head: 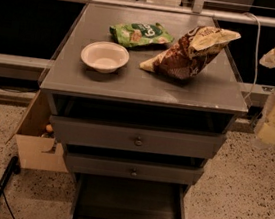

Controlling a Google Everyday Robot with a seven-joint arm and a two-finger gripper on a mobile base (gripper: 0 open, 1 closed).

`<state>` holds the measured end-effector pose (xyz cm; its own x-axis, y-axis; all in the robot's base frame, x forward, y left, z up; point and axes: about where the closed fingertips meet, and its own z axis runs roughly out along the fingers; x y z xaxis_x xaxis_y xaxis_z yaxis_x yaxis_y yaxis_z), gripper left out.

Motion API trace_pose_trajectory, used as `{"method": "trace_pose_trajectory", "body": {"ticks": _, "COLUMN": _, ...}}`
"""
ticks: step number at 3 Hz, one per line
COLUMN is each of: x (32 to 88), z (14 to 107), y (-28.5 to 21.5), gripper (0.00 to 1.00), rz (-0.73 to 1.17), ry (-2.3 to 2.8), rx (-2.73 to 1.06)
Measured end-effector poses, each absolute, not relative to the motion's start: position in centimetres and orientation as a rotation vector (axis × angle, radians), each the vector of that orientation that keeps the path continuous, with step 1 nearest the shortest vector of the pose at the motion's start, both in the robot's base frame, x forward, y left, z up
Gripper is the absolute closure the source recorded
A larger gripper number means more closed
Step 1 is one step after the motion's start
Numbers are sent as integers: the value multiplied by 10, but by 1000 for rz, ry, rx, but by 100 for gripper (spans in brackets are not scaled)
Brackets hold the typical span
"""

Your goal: Place brown chip bag into bottom drawer

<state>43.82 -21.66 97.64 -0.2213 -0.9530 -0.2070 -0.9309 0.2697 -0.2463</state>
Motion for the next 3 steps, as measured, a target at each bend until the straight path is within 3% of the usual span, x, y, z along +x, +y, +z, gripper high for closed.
{"method": "trace_pose_trajectory", "body": {"ticks": 3, "x": 487, "z": 980, "y": -202, "gripper": 0, "rz": -94, "ry": 1928, "rx": -1808}}
